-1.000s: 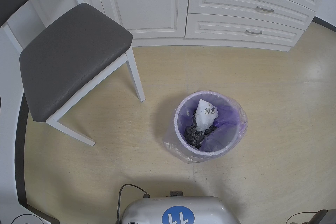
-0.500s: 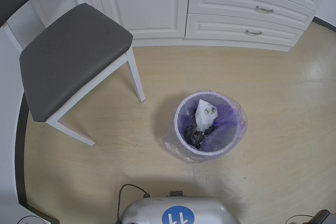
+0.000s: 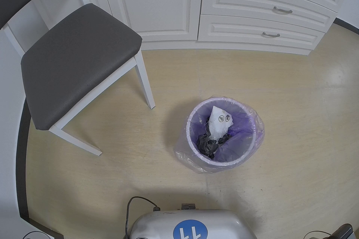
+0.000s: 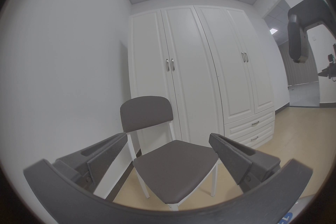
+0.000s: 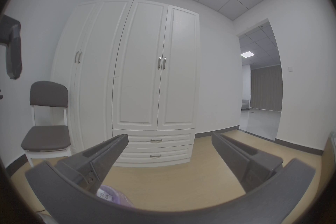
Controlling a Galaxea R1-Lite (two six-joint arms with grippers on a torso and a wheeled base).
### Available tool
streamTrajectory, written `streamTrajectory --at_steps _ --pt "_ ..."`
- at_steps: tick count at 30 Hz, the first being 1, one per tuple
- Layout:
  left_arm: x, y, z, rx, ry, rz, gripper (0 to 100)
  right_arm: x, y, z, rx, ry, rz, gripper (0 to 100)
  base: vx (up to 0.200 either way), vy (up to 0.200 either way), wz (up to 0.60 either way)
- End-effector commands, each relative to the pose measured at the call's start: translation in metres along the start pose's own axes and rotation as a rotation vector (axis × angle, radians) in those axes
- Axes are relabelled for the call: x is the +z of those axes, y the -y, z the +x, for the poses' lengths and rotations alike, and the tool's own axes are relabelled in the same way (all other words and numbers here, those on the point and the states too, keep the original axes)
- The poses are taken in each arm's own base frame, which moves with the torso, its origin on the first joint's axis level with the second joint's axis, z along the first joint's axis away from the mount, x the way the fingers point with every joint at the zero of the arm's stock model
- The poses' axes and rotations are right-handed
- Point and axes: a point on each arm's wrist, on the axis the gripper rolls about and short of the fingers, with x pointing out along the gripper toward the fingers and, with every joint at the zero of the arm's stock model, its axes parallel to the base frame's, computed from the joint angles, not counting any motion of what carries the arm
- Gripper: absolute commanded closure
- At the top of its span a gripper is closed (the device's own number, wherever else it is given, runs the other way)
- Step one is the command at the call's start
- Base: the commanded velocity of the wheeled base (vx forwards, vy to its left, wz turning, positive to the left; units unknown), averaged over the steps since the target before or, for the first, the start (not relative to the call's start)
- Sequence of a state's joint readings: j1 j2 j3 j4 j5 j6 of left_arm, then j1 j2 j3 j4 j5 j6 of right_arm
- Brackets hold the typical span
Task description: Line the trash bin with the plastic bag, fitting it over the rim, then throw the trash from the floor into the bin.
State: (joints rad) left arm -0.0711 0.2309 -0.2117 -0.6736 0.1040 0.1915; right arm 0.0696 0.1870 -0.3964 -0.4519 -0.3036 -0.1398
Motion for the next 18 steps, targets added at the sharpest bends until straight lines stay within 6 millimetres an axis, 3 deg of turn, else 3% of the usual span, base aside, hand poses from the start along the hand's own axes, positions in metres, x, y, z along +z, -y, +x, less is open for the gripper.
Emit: streamTrajectory --at_steps 1,11,18 --pt "0.004 -0.001 -0.015 0.030 0.049 0.007 0 0.002 0.005 -0.023 -0.023 0.070 0.043 0 0.000 0.000 0.00" --pt "-0.003 0.001 -0.041 0.054 0.023 -0.052 0 -0.007 0.005 -0.040 -0.057 0.059 0.079 0 0.000 0.000 0.00" --pt "-0.010 0.002 -0.041 0.054 -0.014 -0.081 0 -0.018 0.003 -0.039 -0.029 0.013 0.104 0 0.000 0.000 0.00"
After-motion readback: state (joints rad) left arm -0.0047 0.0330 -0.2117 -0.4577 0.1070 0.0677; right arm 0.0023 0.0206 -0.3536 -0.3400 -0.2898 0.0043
